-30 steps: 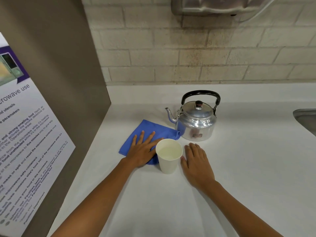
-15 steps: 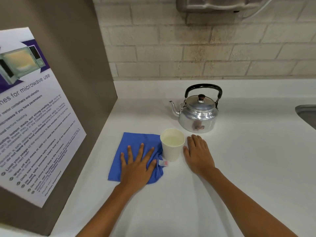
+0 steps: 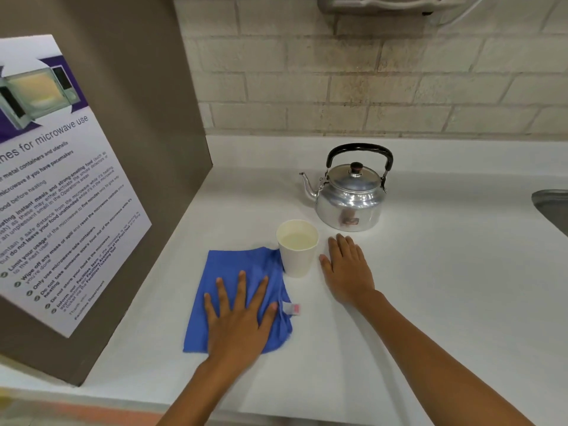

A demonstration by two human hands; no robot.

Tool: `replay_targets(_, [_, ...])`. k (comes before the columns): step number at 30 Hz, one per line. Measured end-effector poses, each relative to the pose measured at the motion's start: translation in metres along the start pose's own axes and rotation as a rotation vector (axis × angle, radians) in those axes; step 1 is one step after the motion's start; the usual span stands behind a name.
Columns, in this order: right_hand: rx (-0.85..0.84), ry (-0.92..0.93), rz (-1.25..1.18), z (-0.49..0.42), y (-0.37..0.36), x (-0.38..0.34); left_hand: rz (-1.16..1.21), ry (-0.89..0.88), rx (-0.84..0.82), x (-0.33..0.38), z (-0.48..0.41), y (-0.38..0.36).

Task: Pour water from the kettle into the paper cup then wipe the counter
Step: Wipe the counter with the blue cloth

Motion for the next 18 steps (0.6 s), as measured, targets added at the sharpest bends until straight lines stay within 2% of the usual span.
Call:
replay_targets(5, [-0.014, 0.031, -0.007, 0.007, 0.000, 0.005, -0.018, 0.091, 0.014, -0.017, 0.006, 0.013])
replay_targets(9, [0.002, 0.044, -0.002, 0.006, -0.001, 0.006, -0.011, 0.145, 0.039, -0.005, 0.042, 0.010])
replay_targets(12, [-0.002, 0.041, 0.002, 0.004, -0.003, 0.007, 0.110, 0.053, 0.052, 0.030, 0.071, 0.005])
replay_targets(18, [-0.015, 0.060, 0.016, 0.002, -0.005, 0.008, 0.061, -0.055, 0.138, 0.088, 0.076, 0.002])
Point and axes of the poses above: each hand's wrist, its own z-axis away from the middle knuckle, its own y-axis out of the back of the hand, x = y × z, the point moved 7 cm from there along -z, towards the middle knuckle, and after that the axes turned 5 degrees about y, right-handed, at the moved point
